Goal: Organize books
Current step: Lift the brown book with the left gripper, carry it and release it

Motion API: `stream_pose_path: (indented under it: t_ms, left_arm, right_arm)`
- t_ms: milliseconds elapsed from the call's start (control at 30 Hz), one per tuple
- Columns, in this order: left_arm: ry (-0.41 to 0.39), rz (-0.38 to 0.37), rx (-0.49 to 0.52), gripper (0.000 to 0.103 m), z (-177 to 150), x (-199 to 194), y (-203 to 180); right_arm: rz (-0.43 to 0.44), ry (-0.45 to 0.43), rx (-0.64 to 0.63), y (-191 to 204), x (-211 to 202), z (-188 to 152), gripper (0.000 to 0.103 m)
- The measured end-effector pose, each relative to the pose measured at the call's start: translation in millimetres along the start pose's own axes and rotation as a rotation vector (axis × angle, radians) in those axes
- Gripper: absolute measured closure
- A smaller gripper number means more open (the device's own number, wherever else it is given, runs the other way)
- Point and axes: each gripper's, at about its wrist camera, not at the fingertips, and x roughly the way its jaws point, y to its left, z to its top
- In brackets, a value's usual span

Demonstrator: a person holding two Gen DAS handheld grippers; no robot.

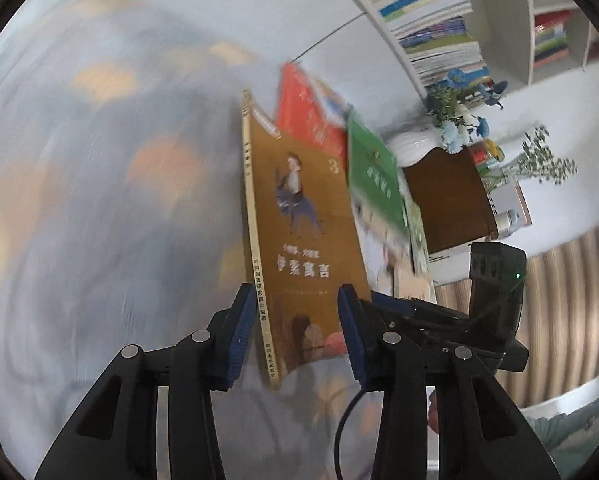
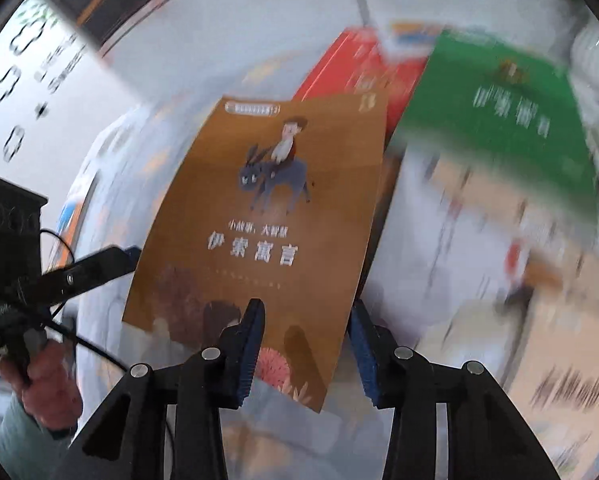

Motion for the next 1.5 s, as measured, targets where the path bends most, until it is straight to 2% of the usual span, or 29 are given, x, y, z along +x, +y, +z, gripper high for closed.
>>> stream_pose_path:
  t_ms: [100, 200, 233, 333, 400, 433, 467, 567, 600, 633, 700, 767, 800, 867, 933, 1000, 1033, 1067, 1133, 1167, 1200, 1233, 1300, 1333, 1367, 1433, 1500]
  left_arm:
    - [0.011, 0.025, -0.107, 0.065, -45, -9, 16]
    - [0.011, 0.041, -0.203, 0.071, -74, -9, 25]
    - [0.004, 0.058, -0.207, 0.075, -79, -8, 23]
    - [-0.003, 0.112, -0.175, 0.076, -81, -4, 11]
    - [0.017, 0.132, -0.132, 0.076, -75, 3, 3]
    - [0.024, 0.121, -0.12, 0.076, -75, 5, 3]
    - [0.032, 0.072, -0.131, 0.076, -77, 7, 7]
    - [0.005, -0.15, -0.194, 0.075, -74, 5, 4]
    - [-0.005, -0.174, -0.179, 0.076, -72, 4, -3]
    - [-0.009, -0.144, -0.142, 0.075, -69, 5, -10]
    - [-0.009, -0.063, -0.111, 0.078, -67, 11, -15]
    - [-0.004, 0.014, -0.13, 0.097, -61, 22, -11]
    - [-0.009, 0.019, -0.143, 0.097, -59, 24, -9]
    - [-0.026, -0.035, -0.198, 0.097, -58, 24, -3]
    - [-0.038, -0.155, -0.264, 0.097, -58, 19, 6]
    - [-0.045, -0.258, -0.332, 0.096, -58, 13, 19]
    - [-0.056, -0.306, -0.374, 0.096, -56, 12, 24]
    - [-0.064, -0.325, -0.392, 0.096, -55, 11, 24]
    - [-0.073, -0.366, -0.424, 0.096, -53, 12, 29]
    - [-0.071, -0.378, -0.438, 0.096, -53, 12, 32]
    - [-0.075, -0.348, -0.43, 0.096, -52, 12, 32]
    - [-0.086, -0.295, -0.404, 0.098, -51, 9, 31]
    - [-0.109, -0.152, -0.306, 0.099, -46, -4, 22]
    - [-0.119, -0.093, -0.254, 0.098, -43, -9, 16]
    - [-0.134, -0.008, -0.17, 0.096, -38, -16, 9]
    - [-0.177, 0.089, -0.092, 0.096, -27, -26, -1]
    - [-0.23, 0.13, -0.07, 0.095, -11, -40, 0]
  right_arm:
    - [0.039, 0.082, -0.004, 6, 5, -38, 0.06]
    - [0.069, 0.097, 0.023, 1, 4, -59, 0.061]
    - [0.054, 0.095, 0.026, 1, 0, -66, 0.061]
    - [-0.026, 0.081, 0.045, 1, -4, -78, 0.062]
    - [-0.002, 0.066, 0.066, 6, -7, -95, 0.062]
    - [0.02, 0.058, 0.065, 9, -6, -97, 0.062]
    - [0.024, 0.053, 0.066, 8, -6, -98, 0.06]
    - [0.065, 0.035, 0.106, 8, -2, -93, 0.06]
    - [0.11, 0.039, 0.138, -1, -4, -91, 0.06]
    - [0.167, 0.042, 0.174, -11, -5, -90, 0.06]
    - [0.218, 0.048, 0.217, -20, -3, -90, 0.061]
    - [0.241, 0.049, 0.241, -23, 0, -88, 0.061]
    - [0.251, 0.053, 0.252, -24, 1, -87, 0.061]
    - [0.272, 0.066, 0.267, -24, 2, -85, 0.061]
    - [0.308, 0.074, 0.292, -29, 1, -86, 0.057]
    - [0.398, 0.084, 0.342, -40, 4, -87, 0.039]
    - [0.443, 0.086, 0.365, -45, 5, -86, 0.035]
    - [0.486, 0.085, 0.388, -47, 8, -84, 0.027]
    - [0.575, 0.079, 0.428, -49, 15, -77, 0.027]
    - [0.613, 0.078, 0.441, -45, 20, -73, 0.035]
    - [0.65, 0.072, 0.45, -41, 25, -66, 0.052]
    - [0.663, 0.072, 0.451, -38, 28, -61, 0.058]
    - [0.594, 0.054, 0.376, -21, 24, -49, 0.07]
    - [0.566, 0.047, 0.321, -14, 19, -48, 0.072]
    - [0.495, 0.034, 0.214, 4, 11, -43, 0.072]
    - [0.387, 0.003, 0.032, 41, 2, -30, 0.072]
    - [0.301, -0.039, -0.165, 82, -8, -14, 0.072]
